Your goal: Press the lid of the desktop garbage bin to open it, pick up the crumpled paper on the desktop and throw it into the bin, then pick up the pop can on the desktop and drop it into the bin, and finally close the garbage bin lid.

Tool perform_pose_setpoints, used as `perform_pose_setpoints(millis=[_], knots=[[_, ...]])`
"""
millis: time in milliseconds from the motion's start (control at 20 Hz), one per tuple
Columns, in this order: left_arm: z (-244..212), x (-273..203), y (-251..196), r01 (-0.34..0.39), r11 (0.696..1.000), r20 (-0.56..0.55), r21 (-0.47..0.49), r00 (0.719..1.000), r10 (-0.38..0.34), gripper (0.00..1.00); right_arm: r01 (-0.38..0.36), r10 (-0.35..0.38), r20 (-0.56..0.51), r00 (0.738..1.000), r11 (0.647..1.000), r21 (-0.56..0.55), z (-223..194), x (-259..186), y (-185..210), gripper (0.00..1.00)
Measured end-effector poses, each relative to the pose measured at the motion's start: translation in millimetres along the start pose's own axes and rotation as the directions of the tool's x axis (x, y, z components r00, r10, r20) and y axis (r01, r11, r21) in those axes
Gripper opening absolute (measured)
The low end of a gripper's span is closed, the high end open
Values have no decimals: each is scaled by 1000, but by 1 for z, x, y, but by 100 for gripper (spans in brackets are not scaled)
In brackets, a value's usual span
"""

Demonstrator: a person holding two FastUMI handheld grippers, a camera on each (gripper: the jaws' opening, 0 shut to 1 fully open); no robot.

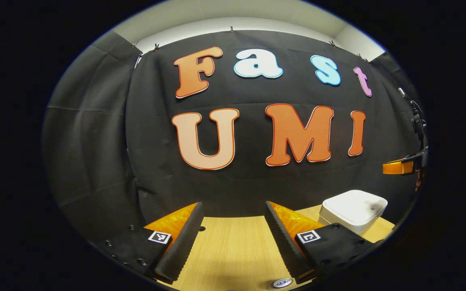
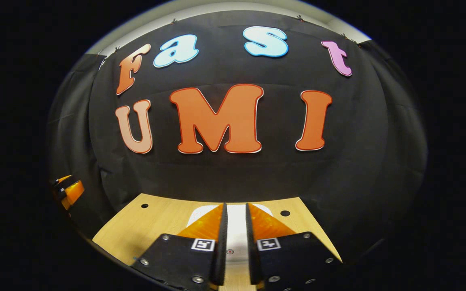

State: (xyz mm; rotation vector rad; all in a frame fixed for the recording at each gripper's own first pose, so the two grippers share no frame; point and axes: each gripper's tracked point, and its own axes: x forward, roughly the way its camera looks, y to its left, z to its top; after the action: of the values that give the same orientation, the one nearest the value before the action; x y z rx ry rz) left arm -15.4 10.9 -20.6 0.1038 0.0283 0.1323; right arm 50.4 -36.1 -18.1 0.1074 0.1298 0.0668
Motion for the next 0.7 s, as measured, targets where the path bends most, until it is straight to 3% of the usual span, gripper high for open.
perform_pose_setpoints(millis=[100, 700], knots=[[-4, 0, -1, 0, 1000, -8, 6, 1000, 0, 97, -19, 20, -14, 1000, 1000, 13, -7, 1, 3, 12], [-33, 7, -21, 18, 999, -97, 27, 995, -16, 98, -62, 59, -171, 983, 998, -10, -84, 15, 8, 7]])
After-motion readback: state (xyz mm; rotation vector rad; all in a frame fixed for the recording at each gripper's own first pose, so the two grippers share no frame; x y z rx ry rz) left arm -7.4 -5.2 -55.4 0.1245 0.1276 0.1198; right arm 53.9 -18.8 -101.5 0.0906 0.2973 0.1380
